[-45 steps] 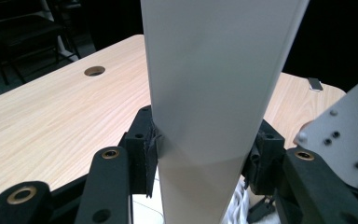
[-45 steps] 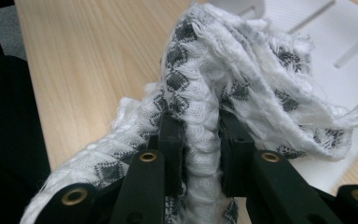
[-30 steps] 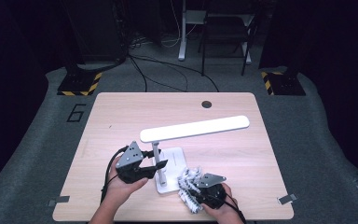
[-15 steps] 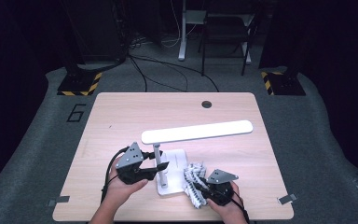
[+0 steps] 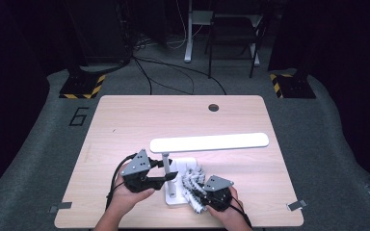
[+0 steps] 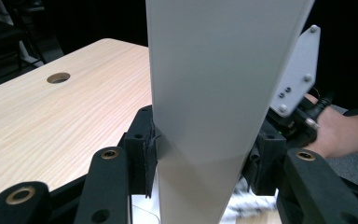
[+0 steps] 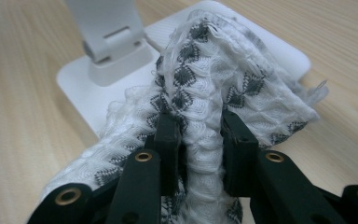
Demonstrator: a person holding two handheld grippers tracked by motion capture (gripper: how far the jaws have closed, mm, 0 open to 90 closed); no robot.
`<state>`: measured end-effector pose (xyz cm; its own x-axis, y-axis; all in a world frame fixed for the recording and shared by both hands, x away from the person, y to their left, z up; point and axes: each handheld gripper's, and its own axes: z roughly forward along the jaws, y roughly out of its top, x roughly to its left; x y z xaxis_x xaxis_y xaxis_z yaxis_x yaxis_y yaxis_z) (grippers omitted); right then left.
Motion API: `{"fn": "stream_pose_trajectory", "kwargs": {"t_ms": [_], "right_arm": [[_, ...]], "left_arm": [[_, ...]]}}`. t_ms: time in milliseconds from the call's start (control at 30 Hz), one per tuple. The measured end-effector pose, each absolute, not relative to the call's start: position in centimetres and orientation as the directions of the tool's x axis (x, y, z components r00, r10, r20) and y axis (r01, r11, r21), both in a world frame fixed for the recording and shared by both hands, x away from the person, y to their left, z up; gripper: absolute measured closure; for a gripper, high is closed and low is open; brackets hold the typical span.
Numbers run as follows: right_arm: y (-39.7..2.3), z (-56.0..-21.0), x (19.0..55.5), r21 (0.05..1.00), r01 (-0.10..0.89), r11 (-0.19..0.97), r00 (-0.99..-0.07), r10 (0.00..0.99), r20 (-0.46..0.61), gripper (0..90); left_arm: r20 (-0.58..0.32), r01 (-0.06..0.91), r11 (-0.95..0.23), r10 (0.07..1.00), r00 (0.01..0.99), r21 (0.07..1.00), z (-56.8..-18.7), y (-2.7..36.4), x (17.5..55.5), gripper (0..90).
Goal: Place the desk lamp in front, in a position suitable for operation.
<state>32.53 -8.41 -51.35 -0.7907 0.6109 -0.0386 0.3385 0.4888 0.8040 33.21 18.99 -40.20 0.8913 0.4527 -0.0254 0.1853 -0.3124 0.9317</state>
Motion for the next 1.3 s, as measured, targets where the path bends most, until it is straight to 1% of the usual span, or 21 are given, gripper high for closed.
{"fn": "stream_pose_trajectory", "kwargs": {"t_ms": [133,200,300,333,467,600,833,867,967,1067,1100,1167,1200,1300], "right_arm": [[-9.2,-51.4,33.0,0.804,0.366,0.468,-0.771,0.637,-0.019,70.9],[-9.8,-51.5,33.3,0.807,0.400,0.435,-0.741,0.672,0.005,70.9],[-10.2,-51.6,33.6,0.805,0.410,0.429,-0.727,0.687,0.004,70.9],[-10.5,-51.8,33.7,0.802,0.426,0.418,-0.718,0.696,0.019,70.7],[-10.8,-51.8,33.7,0.804,0.437,0.404,-0.709,0.705,0.032,70.2],[-10.8,-51.8,33.6,0.808,0.428,0.405,-0.709,0.705,0.022,70.2],[-11.0,-51.4,33.4,0.816,0.426,0.390,-0.710,0.703,0.035,70.2],[-11.1,-51.3,33.3,0.817,0.426,0.388,-0.709,0.704,0.035,70.2],[-11.1,-51.2,33.2,0.824,0.418,0.382,-0.712,0.702,0.035,70.1],[-11.3,-51.1,33.1,0.828,0.407,0.386,-0.714,0.700,0.025,70.0],[-11.2,-51.0,33.0,0.824,0.424,0.376,-0.708,0.705,0.042,69.9],[-11.3,-51.0,33.0,0.826,0.419,0.377,-0.712,0.701,0.042,69.6],[-11.4,-50.9,33.0,0.827,0.418,0.376,-0.713,0.700,0.042,69.5],[-11.4,-50.9,32.9,0.830,0.415,0.372,-0.712,0.701,0.042,69.3]], "left_arm": [[-0.025,0.187,-0.313,0.455,0.890,0.931,-40.2,18.9,33.1,53.1],[-0.031,0.188,-0.310,0.449,0.893,0.932,-40.2,18.9,33.2,53.1],[-0.031,0.187,-0.311,0.446,0.894,0.932,-40.2,19.0,33.2,53.0],[-0.029,0.184,-0.306,0.449,0.893,0.934,-40.3,19.0,33.2,53.0],[-0.033,0.182,-0.295,0.447,0.894,0.938,-40.4,19.0,33.2,52.8],[-0.037,0.186,-0.288,0.453,0.891,0.940,-40.4,19.0,33.2,52.6],[-0.050,0.192,-0.284,0.439,0.897,0.939,-40.4,18.8,33.3,52.4],[-0.040,0.184,-0.290,0.438,0.898,0.939,-40.4,18.9,33.4,52.2],[-0.062,0.199,-0.273,0.439,0.896,0.941,-40.4,18.9,33.5,51.2],[-0.095,0.221,-0.249,0.434,0.896,0.943,-40.2,19.0,33.4,47.2],[-0.094,0.220,-0.248,0.438,0.894,0.943,-40.1,19.1,33.3,45.3],[-0.078,0.207,-0.261,0.431,0.899,0.943,-39.8,19.3,33.2,43.6],[-0.084,0.210,-0.250,0.435,0.897,0.945,-39.8,19.3,33.1,42.7],[-0.081,0.210,-0.253,0.438,0.895,0.944,-39.5,19.8,33.0,42.1]]}}
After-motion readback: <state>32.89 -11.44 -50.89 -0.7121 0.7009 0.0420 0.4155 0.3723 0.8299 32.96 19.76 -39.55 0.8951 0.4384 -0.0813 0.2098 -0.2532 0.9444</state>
